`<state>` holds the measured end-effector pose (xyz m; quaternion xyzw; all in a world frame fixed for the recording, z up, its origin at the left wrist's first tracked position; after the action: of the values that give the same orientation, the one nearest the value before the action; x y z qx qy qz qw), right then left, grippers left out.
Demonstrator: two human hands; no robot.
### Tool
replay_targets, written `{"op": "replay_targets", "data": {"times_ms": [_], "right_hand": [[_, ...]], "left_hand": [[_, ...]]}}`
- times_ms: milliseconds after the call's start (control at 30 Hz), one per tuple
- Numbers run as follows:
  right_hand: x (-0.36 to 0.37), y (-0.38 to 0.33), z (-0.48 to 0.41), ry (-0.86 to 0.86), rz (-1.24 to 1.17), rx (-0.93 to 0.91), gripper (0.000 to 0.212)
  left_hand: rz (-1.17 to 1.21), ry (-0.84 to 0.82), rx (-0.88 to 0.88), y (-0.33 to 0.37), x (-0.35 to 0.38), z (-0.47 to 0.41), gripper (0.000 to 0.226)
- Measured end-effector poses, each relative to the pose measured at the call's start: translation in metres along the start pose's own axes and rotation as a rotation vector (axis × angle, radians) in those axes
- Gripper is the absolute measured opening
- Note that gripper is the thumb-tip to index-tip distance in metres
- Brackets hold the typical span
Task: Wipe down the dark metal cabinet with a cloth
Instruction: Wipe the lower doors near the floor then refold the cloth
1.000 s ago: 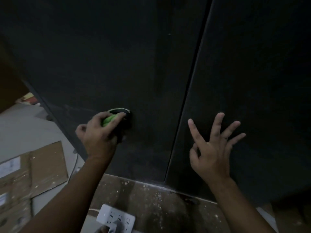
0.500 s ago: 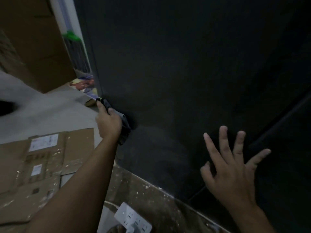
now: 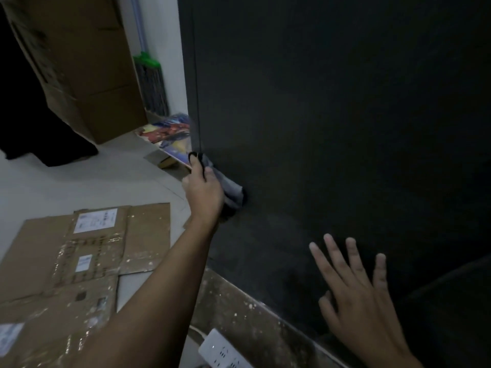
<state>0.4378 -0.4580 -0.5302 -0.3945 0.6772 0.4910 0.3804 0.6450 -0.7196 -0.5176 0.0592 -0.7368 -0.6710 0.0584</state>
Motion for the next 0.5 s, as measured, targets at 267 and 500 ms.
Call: {"op": "replay_targets", "data": {"times_ms": [267,500], "right_hand": [[-0.027,0.018,-0.009,0.143,-0.079,0.178,0.082],[-0.034,0.042,-0.007,0.242,0.031,0.305,0.087]], "left_hand": [[-0.118,0.018,0.279,0.044,0.002,0.007,0.055],[-0.015,-0.025,-0.073,0.005,-0.004,-0.012,0.052]]}}
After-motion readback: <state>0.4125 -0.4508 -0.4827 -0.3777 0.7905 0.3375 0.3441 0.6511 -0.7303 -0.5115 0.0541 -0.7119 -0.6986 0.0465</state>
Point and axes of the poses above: each hand's wrist, its own z-axis away from the middle knuckle, its own x-axis out of the palm, y = z × x, the point moved 7 cm from there along -z, towards the middle knuckle, and after that the axes turned 10 degrees about z, right-handed, at the moved point
